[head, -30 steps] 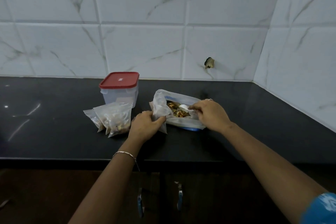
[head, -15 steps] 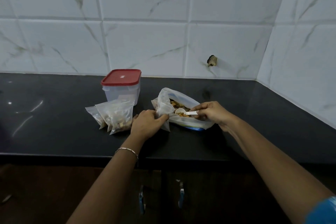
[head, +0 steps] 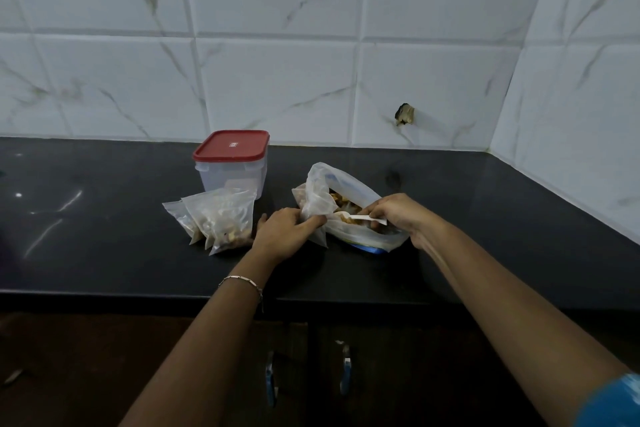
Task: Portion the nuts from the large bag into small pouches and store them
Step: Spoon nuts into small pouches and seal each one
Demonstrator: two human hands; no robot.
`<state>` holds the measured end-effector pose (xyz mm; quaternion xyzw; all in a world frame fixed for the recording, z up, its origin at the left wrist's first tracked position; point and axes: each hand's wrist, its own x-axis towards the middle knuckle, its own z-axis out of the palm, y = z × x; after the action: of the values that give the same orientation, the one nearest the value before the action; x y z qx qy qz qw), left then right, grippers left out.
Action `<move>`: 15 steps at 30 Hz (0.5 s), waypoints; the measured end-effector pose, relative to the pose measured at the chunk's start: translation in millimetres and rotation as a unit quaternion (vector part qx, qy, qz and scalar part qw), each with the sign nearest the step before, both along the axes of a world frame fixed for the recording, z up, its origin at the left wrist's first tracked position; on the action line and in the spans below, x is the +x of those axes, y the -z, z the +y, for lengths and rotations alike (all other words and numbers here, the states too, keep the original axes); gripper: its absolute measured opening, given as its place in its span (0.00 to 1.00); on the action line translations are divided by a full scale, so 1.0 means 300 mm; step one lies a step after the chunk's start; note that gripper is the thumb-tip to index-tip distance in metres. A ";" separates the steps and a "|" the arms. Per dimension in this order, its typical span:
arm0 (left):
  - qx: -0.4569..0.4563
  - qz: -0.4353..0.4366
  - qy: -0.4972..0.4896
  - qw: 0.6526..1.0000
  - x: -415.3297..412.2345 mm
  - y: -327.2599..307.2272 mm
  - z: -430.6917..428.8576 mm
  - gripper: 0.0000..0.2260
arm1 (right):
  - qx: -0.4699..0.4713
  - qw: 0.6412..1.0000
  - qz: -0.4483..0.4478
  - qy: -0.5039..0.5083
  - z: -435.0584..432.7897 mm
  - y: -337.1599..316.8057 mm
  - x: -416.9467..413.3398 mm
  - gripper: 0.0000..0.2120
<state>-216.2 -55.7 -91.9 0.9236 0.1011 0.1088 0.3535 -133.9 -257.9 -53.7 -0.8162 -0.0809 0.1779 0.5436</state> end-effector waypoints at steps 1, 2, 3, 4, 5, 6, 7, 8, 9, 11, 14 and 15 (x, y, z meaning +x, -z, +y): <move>-0.015 0.004 0.004 1.000 -0.001 -0.002 0.001 0.22 | 0.005 1.000 0.009 0.009 0.007 0.001 0.000 0.12; -0.032 0.006 0.008 0.999 -0.002 -0.004 0.001 0.25 | 0.015 0.999 0.021 0.018 0.013 0.003 0.002 0.11; -0.052 0.005 0.011 0.999 -0.002 -0.004 0.001 0.26 | 0.030 0.999 0.035 0.029 0.018 0.003 0.004 0.11; -0.074 0.001 0.015 0.997 -0.005 -0.006 0.000 0.25 | 0.046 0.997 0.045 0.038 0.023 0.003 0.005 0.11; -0.096 -0.006 0.019 0.995 -0.009 -0.007 -0.002 0.23 | 0.060 0.996 0.050 0.044 0.027 0.003 0.006 0.11; -0.114 -0.016 0.023 0.993 -0.012 -0.008 -0.004 0.23 | 0.068 0.995 0.049 0.048 0.031 0.002 0.008 0.11; -0.127 -0.024 0.024 0.991 -0.014 -0.010 -0.004 0.22 | 0.070 0.995 0.044 0.049 0.035 0.002 0.011 0.12; -0.136 -0.030 0.023 0.990 -0.016 -0.010 -0.005 0.21 | 0.068 0.996 0.036 0.049 0.037 0.000 0.012 0.12; -0.143 -0.036 0.023 0.989 -0.016 -0.010 -0.006 0.19 | 0.065 0.996 0.029 0.049 0.041 -0.002 0.015 0.13; -0.147 -0.048 0.019 0.988 -0.013 -0.006 -0.005 0.15 | 0.062 0.996 0.025 0.053 0.044 -0.006 0.022 0.13; -0.132 -0.061 0.016 0.989 -0.012 -0.003 -0.009 0.14 | 0.078 0.995 0.041 0.054 0.039 -0.014 0.027 0.13; -0.122 -0.067 0.016 0.990 -0.012 -0.002 -0.009 0.15 | 0.083 0.994 0.051 0.048 0.036 -0.017 0.029 0.13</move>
<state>-219.7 -58.3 -91.3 0.8657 0.0752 0.1518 0.4711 -125.3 -247.2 -48.6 -0.7614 -0.0279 0.1856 0.6206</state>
